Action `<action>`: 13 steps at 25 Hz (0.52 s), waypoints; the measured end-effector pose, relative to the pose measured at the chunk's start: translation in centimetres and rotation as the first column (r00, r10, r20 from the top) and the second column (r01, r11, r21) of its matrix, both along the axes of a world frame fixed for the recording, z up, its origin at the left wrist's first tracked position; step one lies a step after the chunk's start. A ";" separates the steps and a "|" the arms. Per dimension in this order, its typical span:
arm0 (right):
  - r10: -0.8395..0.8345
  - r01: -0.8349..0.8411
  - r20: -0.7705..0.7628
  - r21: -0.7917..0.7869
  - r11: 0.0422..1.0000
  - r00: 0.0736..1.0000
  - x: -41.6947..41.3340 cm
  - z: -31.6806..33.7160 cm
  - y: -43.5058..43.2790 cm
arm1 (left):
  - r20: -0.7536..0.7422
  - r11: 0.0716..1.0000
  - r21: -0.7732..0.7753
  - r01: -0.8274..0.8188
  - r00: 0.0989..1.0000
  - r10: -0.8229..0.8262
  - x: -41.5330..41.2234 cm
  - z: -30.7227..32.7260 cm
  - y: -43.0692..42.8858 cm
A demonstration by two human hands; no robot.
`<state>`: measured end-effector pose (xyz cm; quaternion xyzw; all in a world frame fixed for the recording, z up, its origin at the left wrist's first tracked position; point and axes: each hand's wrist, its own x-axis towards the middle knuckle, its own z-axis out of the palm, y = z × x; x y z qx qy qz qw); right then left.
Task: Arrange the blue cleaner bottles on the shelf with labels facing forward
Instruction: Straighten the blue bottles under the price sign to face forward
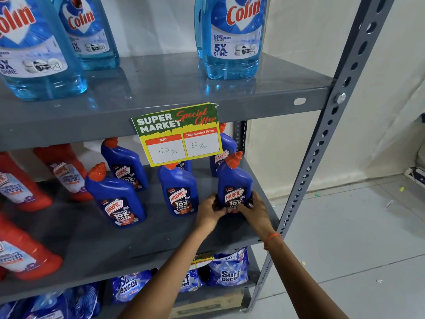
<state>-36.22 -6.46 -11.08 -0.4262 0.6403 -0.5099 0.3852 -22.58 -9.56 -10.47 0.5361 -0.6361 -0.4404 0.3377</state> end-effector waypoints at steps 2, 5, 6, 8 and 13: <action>-0.031 0.031 0.038 -0.001 1.000 0.999 0.3 -0.1 1.1 | 0.025 0.999 -0.043 -0.012 1.000 0.013 0.0 -0.6 1.1; -0.083 0.083 0.035 0.019 0.996 0.996 0.6 -0.5 2.6 | -0.035 0.996 -0.077 -0.034 0.999 0.031 0.0 -1.4 2.6; -0.093 0.093 0.028 0.021 0.995 0.995 0.6 -0.6 3.0 | -0.053 0.996 -0.084 -0.040 0.998 0.036 0.0 -1.5 3.1; -0.108 0.108 0.024 0.023 0.994 0.994 0.6 -0.7 3.8 | -0.067 0.996 -0.084 -0.038 0.997 0.032 0.0 -1.5 3.7; -0.127 0.127 -0.004 0.027 0.991 0.992 1.0 -0.2 4.3 | -0.065 0.996 -0.085 -0.034 0.997 0.029 -0.1 -1.3 4.3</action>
